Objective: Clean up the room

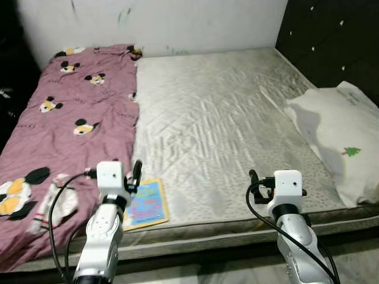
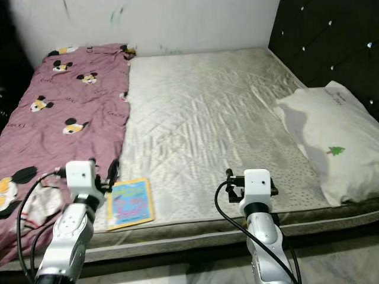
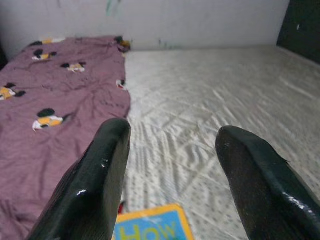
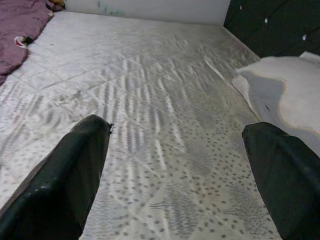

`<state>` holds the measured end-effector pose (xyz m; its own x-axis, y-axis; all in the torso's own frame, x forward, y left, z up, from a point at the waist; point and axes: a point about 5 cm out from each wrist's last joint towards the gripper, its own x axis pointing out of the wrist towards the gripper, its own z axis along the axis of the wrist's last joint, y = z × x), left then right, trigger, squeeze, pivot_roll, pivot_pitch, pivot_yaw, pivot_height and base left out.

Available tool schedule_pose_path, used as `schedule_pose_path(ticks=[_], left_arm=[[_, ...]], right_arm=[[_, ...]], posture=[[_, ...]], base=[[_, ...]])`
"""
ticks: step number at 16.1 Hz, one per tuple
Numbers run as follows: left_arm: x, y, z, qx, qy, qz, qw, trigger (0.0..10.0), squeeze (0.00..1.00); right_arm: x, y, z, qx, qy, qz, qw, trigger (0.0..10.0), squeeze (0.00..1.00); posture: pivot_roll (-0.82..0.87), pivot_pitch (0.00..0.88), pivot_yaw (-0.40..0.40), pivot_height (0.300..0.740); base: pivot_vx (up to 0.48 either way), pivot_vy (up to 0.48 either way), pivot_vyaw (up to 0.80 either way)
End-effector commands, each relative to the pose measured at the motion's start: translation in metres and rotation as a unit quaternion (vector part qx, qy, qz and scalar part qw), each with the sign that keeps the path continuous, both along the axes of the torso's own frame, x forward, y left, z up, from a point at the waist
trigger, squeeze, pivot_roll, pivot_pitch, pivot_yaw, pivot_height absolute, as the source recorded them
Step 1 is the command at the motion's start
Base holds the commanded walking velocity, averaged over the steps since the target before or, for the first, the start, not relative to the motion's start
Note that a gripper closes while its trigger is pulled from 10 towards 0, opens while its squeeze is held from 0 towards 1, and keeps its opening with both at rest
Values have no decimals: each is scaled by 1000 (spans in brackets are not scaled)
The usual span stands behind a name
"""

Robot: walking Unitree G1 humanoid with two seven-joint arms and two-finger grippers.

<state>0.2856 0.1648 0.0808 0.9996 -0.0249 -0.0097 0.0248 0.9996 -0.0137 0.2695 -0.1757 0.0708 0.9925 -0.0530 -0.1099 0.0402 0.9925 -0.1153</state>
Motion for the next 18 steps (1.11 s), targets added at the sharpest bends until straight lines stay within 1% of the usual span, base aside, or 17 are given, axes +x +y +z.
schedule_pose_path(ticks=[1, 5, 10, 18], left_arm=[[-4, 11, -5, 7, 11, 15, 1000, 10000, 0], [-4, 10, -4, 5, 8, 13, 1000, 10000, 0], [-5, 6, -2, 0, -2, -6, 1000, 10000, 0], [-4, 6, -2, 2, -2, -7, 1000, 10000, 0]], right_arm=[[1, 8, 2, 7, -3, 11, 1000, 10000, 0], [1, 7, 1, 7, -2, 13, 1000, 10000, 0], [2, 7, 2, 6, -1, 14, 1000, 10000, 0], [2, 8, 2, 5, 0, 15, 1000, 10000, 0]], posture=[[-96, 69, 29, 740], [-95, 70, 24, 740], [-98, 73, 23, 740], [-95, 73, 23, 740]], base=[[0, 480, 0], [0, 471, 0], [0, 0, 0], [399, 0, 0]])
